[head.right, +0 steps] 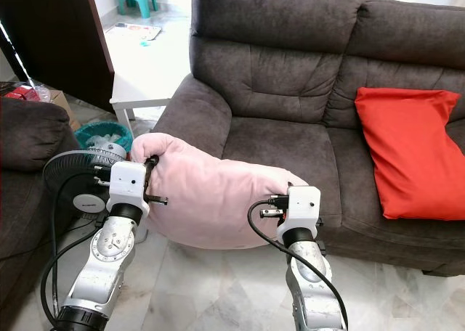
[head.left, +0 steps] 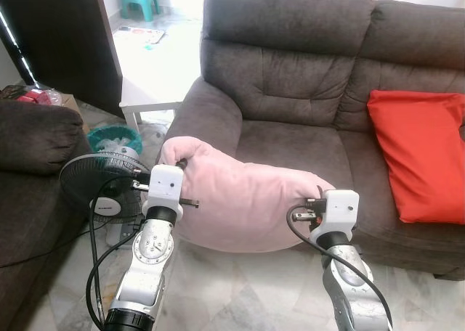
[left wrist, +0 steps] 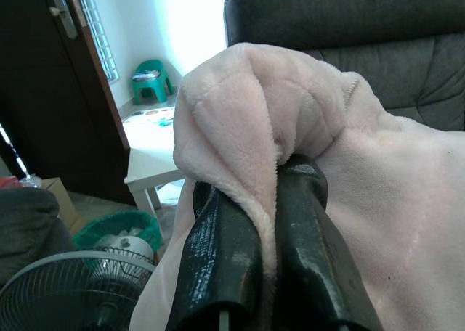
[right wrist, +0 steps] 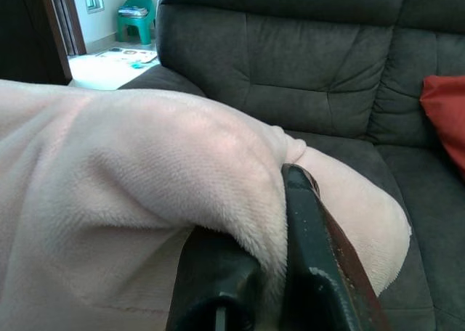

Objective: Move the pillow to the sofa from floor

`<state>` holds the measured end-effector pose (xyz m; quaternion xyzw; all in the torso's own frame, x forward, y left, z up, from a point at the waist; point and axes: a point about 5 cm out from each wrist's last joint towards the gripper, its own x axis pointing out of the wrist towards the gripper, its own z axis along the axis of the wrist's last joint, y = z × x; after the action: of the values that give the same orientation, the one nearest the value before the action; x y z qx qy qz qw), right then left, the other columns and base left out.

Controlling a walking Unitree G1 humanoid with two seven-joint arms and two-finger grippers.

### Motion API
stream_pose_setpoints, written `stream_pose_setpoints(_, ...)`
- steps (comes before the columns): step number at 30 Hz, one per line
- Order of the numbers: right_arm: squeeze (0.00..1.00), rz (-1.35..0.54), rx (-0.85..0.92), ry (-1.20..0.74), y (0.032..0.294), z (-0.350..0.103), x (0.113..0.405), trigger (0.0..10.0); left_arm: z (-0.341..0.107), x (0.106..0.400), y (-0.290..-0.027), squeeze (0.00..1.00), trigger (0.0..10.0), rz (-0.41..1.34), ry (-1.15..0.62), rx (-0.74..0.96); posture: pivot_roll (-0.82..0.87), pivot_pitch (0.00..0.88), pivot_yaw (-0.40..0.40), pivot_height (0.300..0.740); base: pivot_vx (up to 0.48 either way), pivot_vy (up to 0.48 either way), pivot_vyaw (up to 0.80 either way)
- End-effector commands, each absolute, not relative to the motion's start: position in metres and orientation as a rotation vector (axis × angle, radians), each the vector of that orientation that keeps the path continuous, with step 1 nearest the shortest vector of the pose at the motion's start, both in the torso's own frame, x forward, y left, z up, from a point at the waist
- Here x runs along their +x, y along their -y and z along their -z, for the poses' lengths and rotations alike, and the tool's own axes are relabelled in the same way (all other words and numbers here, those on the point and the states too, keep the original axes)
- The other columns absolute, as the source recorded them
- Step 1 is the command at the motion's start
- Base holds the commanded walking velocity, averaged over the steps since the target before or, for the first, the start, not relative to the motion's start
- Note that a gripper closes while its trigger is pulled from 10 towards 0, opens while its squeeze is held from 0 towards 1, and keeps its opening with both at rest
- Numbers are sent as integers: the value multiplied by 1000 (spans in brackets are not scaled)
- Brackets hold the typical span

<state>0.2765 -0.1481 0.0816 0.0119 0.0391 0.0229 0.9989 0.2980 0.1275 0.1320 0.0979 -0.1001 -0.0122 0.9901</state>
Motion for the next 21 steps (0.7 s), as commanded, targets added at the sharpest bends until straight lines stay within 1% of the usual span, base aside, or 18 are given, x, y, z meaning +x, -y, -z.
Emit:
stream_pose_setpoints(1,0,-116,24,26,133,-107,286,10000,-145,297,-115,0,10000,81,273,191,110,0,-91,740,251,0,-513)
stream_pose_setpoints(6,0,-138,18,24,129,-106,286,10000,-146,298,-117,0,10000,75,275,191,113,0,-93,740,250,0,-714)
stream_pose_setpoints(21,0,-144,6,34,128,-108,287,10000,-145,298,-116,0,10000,79,273,184,113,0,-97,740,252,0,0)
